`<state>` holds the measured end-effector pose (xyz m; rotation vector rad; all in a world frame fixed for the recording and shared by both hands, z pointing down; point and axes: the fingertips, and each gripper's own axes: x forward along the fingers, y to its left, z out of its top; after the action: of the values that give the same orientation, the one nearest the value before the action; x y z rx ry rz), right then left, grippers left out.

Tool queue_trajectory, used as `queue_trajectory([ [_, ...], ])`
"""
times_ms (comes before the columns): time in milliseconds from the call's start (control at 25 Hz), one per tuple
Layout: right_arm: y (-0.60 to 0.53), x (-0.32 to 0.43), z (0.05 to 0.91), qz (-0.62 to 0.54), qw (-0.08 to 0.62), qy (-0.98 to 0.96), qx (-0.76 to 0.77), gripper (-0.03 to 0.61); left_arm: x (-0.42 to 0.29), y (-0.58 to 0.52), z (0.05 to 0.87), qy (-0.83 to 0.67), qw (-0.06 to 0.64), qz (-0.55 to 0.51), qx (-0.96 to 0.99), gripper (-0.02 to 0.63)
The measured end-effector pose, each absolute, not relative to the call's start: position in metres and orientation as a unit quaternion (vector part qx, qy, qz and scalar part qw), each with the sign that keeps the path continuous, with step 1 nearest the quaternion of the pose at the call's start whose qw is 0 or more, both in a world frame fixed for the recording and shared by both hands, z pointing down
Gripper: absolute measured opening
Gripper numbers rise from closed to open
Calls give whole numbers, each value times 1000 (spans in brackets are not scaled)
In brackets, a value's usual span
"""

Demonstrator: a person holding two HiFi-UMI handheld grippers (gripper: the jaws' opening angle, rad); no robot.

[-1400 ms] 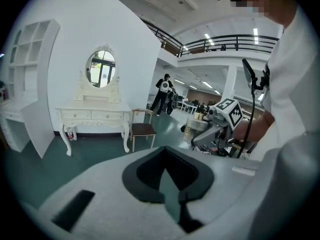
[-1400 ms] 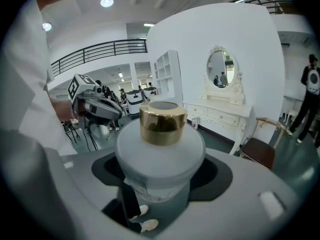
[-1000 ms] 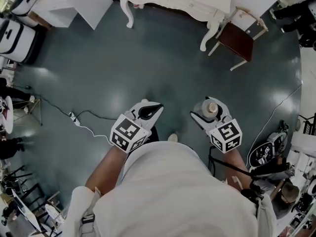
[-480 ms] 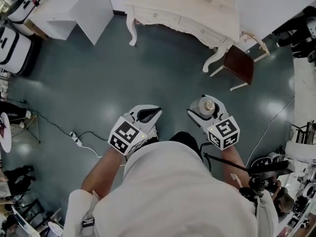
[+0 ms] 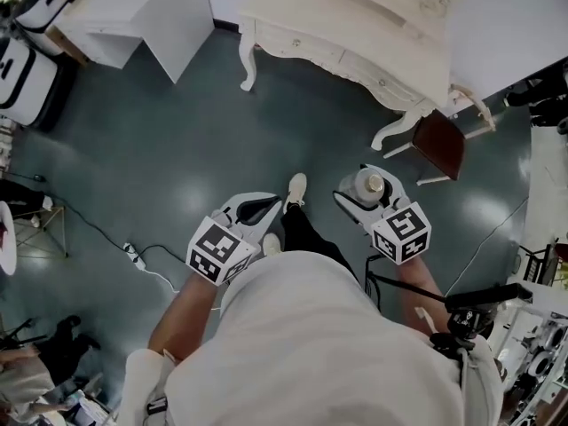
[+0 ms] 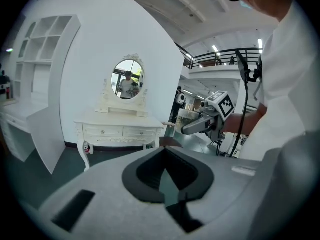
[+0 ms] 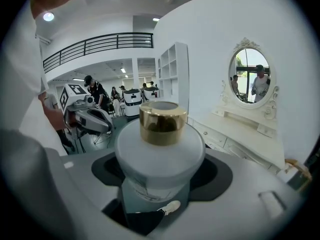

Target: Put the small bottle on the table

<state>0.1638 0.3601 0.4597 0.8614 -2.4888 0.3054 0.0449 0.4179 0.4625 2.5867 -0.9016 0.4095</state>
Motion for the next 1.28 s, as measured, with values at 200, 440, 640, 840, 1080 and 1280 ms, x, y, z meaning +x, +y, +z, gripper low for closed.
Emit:
queue_trajectory([
  [200, 268, 158, 462, 113, 233, -914, 312, 341, 38, 333, 459, -334, 184, 159, 911, 3],
  [440, 129, 162, 451, 99, 233, -919, 303, 341, 46, 196, 434, -342, 169, 176, 908, 3],
  [640, 29, 174, 456, 84, 235, -920, 302, 341, 62, 95, 427, -353, 161, 166, 907, 3],
  [840, -39, 171, 466, 93, 237, -917, 308, 341, 60, 38, 432, -348, 172, 172, 906, 3],
  [1080, -131, 143, 476, 102, 245, -909, 322, 341, 21, -45, 445, -340, 187, 166, 906, 3],
  [1280, -192, 126, 475, 118, 246, -894, 355, 341, -4, -107, 446, -311, 183, 166, 918, 3],
])
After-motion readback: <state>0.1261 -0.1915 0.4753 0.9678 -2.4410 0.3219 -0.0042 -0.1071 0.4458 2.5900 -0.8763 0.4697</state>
